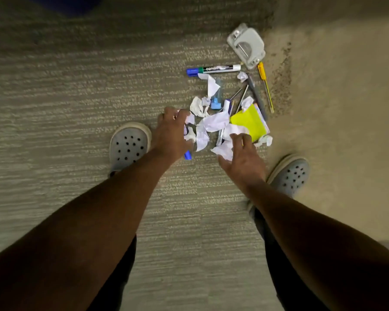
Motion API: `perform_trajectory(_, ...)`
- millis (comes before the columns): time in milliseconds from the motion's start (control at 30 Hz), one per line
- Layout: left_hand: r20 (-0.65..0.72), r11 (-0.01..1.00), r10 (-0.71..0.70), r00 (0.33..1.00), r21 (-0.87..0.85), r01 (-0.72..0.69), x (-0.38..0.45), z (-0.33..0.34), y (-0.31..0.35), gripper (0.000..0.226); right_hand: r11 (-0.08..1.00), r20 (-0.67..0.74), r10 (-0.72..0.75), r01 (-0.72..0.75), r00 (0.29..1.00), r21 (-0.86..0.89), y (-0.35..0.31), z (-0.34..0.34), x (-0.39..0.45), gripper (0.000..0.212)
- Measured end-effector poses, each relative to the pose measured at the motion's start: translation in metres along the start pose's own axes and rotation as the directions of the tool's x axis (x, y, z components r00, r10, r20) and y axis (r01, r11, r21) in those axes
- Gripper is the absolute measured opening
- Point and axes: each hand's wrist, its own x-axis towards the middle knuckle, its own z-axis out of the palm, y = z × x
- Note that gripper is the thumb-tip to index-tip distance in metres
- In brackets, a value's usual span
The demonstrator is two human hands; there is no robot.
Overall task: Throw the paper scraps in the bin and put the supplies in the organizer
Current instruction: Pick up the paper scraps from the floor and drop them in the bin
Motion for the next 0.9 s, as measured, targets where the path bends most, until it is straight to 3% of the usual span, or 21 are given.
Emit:
perform_trajectory(133,0.097,0.982,0.045,0.994,0.177,-0.062,0.020,0.014,0.002,0.105,0.989,0.056,-0.069,0.076,0.996,-0.129,0.001,0.016,0.015,0.089)
perform_trajectory(233,0.101,0.960,0.086,0.991,0.258,-0.109,0.030,0.023,0.009,0.097,0.980,0.026,-0.115,0.118,0.993,-0.159,-0.010,0.018,0.041,0.093)
perform_trajectory(367,-0.001,0.968,0.114,0.993,0.226,-0.111,0.036,0.031,0.010,0.062,0.961,0.026,-0.224,0.225,0.974,-0.161,-0.022,0.015,0.065,0.069)
perform_trajectory(467,0.005,0.960,0.142,0.990,0.244,-0.139,0.035,0.035,0.010,0.040,0.934,0.002,-0.311,0.306,0.950,-0.182,-0.026,0.012,0.072,0.038)
perform_trajectory(533,0.009,0.949,0.171,0.985,0.268,-0.168,0.033,0.036,0.011,0.028,0.940,-0.035,-0.309,0.299,0.951,-0.161,-0.027,0.008,0.073,0.028)
perform_trajectory(700,-0.136,0.983,0.179,0.974,0.063,-0.172,0.024,0.028,0.013,0.014,0.950,-0.067,-0.308,0.302,0.949,-0.082,-0.017,-0.004,0.066,0.021)
perform_trajectory(833,-0.280,0.974,-0.007,0.960,-0.220,-0.057,0.016,0.017,0.013,0.007,0.975,-0.101,-0.135,0.151,0.986,0.164,-0.002,-0.013,0.054,0.029)
perform_trajectory(900,-0.315,0.962,-0.085,0.945,-0.272,-0.004,0.012,0.012,0.008,0.010,0.967,-0.174,-0.042,0.084,0.984,0.241,0.008,-0.017,0.042,0.037)
